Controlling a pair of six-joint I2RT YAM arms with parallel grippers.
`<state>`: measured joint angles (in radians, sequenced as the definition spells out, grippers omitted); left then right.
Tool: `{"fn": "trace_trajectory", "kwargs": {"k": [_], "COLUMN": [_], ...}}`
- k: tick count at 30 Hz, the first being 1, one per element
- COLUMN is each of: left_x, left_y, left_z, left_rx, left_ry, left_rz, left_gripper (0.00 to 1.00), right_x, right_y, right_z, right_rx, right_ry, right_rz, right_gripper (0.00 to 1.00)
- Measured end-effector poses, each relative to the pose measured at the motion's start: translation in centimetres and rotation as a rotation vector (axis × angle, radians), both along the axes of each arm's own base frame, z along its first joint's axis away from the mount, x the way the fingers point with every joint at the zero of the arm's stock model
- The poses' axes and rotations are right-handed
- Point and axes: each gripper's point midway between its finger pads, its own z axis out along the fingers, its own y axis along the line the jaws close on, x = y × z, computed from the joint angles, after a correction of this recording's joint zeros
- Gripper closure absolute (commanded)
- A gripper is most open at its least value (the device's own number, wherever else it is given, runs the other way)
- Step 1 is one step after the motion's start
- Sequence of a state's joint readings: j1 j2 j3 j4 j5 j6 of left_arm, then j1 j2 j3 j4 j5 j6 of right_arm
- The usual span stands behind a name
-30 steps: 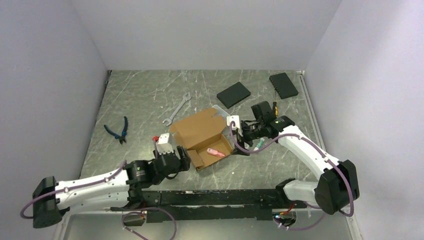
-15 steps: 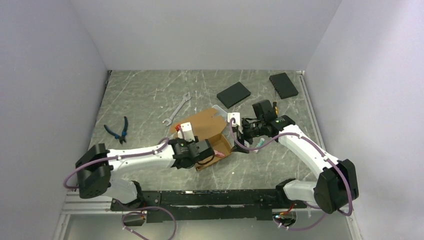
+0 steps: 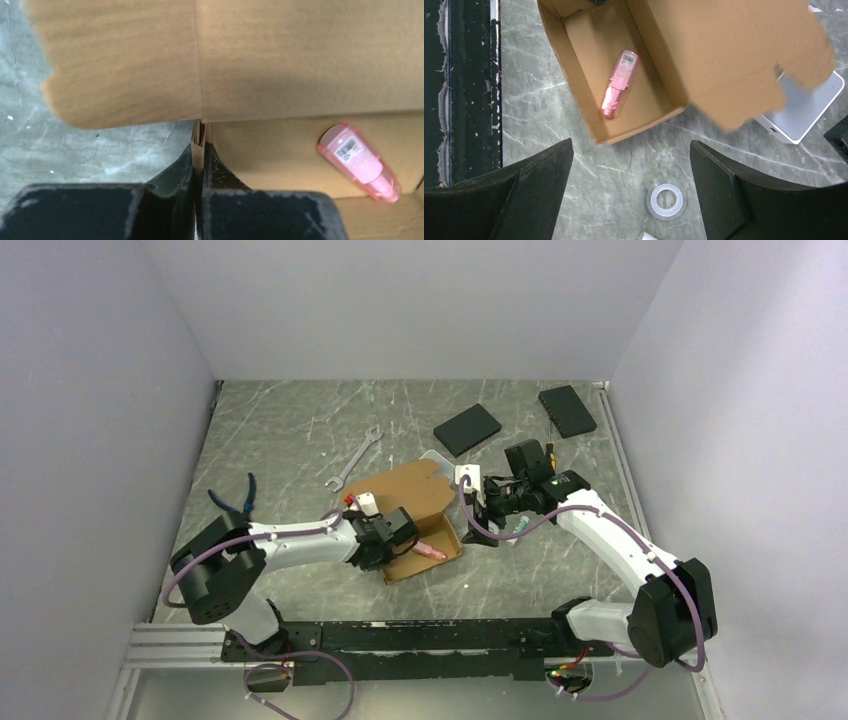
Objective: Fold the paper box
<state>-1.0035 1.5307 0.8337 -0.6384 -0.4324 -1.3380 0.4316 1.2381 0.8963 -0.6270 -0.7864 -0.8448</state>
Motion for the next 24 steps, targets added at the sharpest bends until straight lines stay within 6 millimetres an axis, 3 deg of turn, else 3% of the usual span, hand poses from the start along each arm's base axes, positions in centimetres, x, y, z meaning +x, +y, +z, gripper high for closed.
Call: {"fn": "trace_trajectory", "kwargs": {"k": [11, 20, 24], "left_x": [1.8, 3.0, 2.9], "left_y": [-0.6, -0.7, -0.6], "left_z": [-0.3, 0.2, 1.1], "left_rx": [0.149, 0.236, 0.23], "left_ry": [0.055, 0.072, 0.064], "left_rz": [-0.099, -0.148, -0.167], "left_gripper": [1.0, 0.66, 0.59], "right_x": [0.0, 0.1, 0.1], "right_y": [0.0, -0.1, -0.1], "right_z": [0.0, 0.0, 0.0], "right_rx": [0.0, 0.0, -0.001], "right_ry": [0.0, 0.0, 0.001], "right_rz": [0.0, -0.005, -0.005], "right_gripper": [0.1, 0.1, 0.1]}}
